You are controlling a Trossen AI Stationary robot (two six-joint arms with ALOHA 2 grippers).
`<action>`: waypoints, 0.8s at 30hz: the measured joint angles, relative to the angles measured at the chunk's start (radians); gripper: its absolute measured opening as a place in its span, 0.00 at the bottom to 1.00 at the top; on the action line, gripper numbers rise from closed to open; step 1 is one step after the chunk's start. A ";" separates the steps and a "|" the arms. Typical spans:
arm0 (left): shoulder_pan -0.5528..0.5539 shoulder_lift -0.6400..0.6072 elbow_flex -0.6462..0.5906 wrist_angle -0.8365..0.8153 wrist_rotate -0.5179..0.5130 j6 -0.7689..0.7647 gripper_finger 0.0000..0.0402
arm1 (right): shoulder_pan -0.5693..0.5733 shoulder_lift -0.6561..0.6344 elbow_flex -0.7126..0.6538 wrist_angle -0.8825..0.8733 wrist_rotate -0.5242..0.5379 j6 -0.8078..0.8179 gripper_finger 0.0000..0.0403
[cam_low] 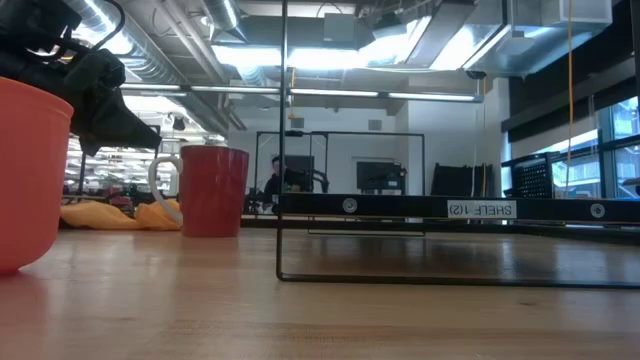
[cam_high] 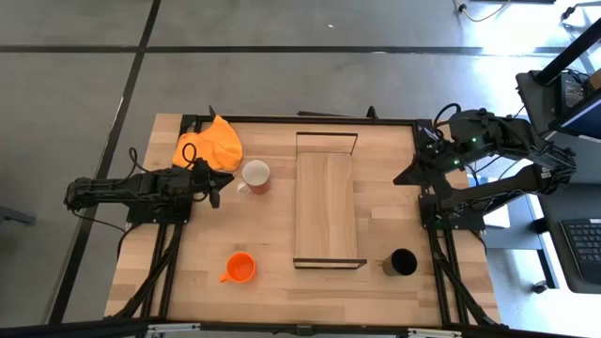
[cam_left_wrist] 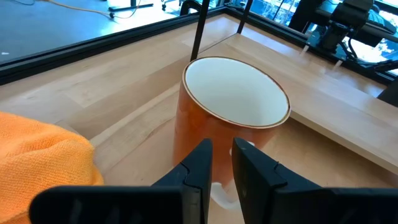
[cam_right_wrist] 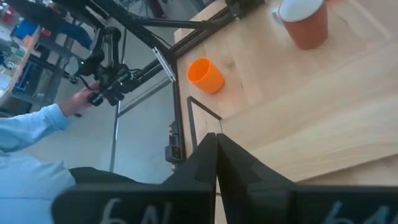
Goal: Stack small to large cups/mugs on shelf
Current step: Put the black cup on the shelf
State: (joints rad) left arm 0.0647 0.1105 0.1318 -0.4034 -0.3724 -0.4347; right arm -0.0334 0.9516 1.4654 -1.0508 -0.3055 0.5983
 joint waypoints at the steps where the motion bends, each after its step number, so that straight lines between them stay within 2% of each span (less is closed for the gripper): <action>1: 0.000 0.000 0.000 0.000 -0.003 0.000 0.14 | 0.000 0.000 0.000 0.000 0.000 0.003 0.02; 14: 0.000 0.000 0.000 0.000 -0.003 0.017 0.14 | 0.000 0.034 0.000 0.019 0.000 0.051 0.02; 16: 0.000 0.000 0.000 0.000 0.021 -0.076 0.14 | 0.000 0.043 0.000 0.022 0.000 0.053 0.02; 21: 0.000 0.000 0.000 0.007 0.064 -0.430 0.14 | 0.000 0.078 0.000 0.058 -0.003 0.055 0.02; 24: 0.000 0.000 0.000 0.010 0.065 -0.482 0.14 | 0.000 0.095 0.000 0.086 -0.021 0.056 0.02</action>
State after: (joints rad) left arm 0.0647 0.1104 0.1318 -0.3934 -0.3077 -0.9169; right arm -0.0334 1.0464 1.4651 -0.9647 -0.3264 0.6540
